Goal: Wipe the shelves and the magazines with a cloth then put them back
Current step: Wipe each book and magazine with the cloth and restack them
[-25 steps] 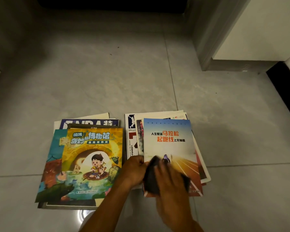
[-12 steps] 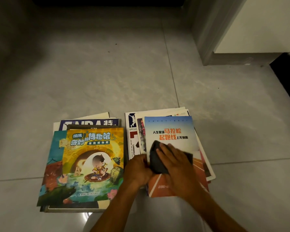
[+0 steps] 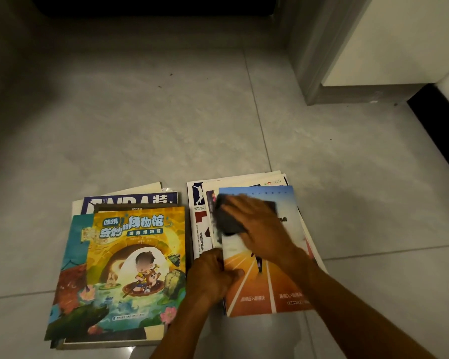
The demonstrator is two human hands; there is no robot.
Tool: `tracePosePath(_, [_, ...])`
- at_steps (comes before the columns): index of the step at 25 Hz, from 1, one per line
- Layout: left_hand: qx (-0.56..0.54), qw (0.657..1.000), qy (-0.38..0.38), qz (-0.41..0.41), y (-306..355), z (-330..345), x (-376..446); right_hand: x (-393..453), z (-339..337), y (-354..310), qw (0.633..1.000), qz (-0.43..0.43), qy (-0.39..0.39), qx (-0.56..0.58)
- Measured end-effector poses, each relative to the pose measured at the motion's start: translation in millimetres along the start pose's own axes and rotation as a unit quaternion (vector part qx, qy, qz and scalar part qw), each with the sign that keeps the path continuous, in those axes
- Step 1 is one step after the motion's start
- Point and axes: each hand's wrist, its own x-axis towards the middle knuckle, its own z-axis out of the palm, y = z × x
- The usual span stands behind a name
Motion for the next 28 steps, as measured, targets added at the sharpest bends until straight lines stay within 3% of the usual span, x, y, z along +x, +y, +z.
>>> tracePosePath(2, [0.004,1.0,0.003,-0.004,1.4,-0.1,0.4,-1.3,-10.0,36.6,0.985,0.161,0.056,0.001])
tracePosePath(4, [-0.001,1.0,0.001,-0.007,2.4,-1.0,0.1,-2.0,-10.1,36.6,0.969,0.231,0.082,-0.017])
tracePosePath(6, [-0.008,1.0,-0.002,-0.009,3.2,-1.6,-0.7,-3.6,-1.4,7.4,0.981,0.175,0.084,-0.023])
tracePosePath(8, [-0.018,1.0,-0.004,-0.012,2.9,-2.1,-0.7,-13.9,6.1,-22.5,0.999,0.023,0.029,-0.005])
tracePosePath(10, [-0.015,1.0,-0.004,-0.01,5.1,-1.8,1.2,-10.4,0.4,-10.2,0.995,-0.089,-0.031,-0.017])
tracePosePath(12, [-0.008,1.0,-0.008,-0.014,7.1,-1.8,1.2,12.8,-13.3,24.1,0.998,-0.026,-0.05,-0.016])
tracePosePath(14, [-0.013,1.0,-0.011,-0.02,7.3,-2.2,0.5,23.8,-22.8,45.2,0.994,0.11,-0.011,0.007])
tracePosePath(15, [-0.017,1.0,-0.012,-0.023,6.7,-2.1,-0.9,17.5,-21.9,39.6,0.991,0.131,0.015,0.016])
tracePosePath(17, [-0.024,1.0,-0.001,-0.016,7.1,-2.2,-1.0,-16.8,-3.4,9.4,0.997,0.072,0.039,0.004])
tracePosePath(19, [-0.01,1.0,0.006,0.001,11.6,-3.3,-1.8,-57.8,5.7,-21.1,0.999,-0.02,0.009,-0.029])
tracePosePath(21, [-0.006,1.0,0.008,-0.002,13.3,-4.5,-1.6,-38.8,6.5,-13.6,0.998,-0.048,0.003,-0.03])
tracePosePath(25, [-0.05,0.998,-0.029,-0.027,7.7,-8.0,-5.0,32.3,-2.8,3.0,0.997,0.08,-0.002,0.002])
tracePosePath(28, [-0.09,0.994,-0.053,-0.038,11.7,-18.1,-5.1,-16.5,3.3,-6.2,0.999,0.047,0.014,-0.01])
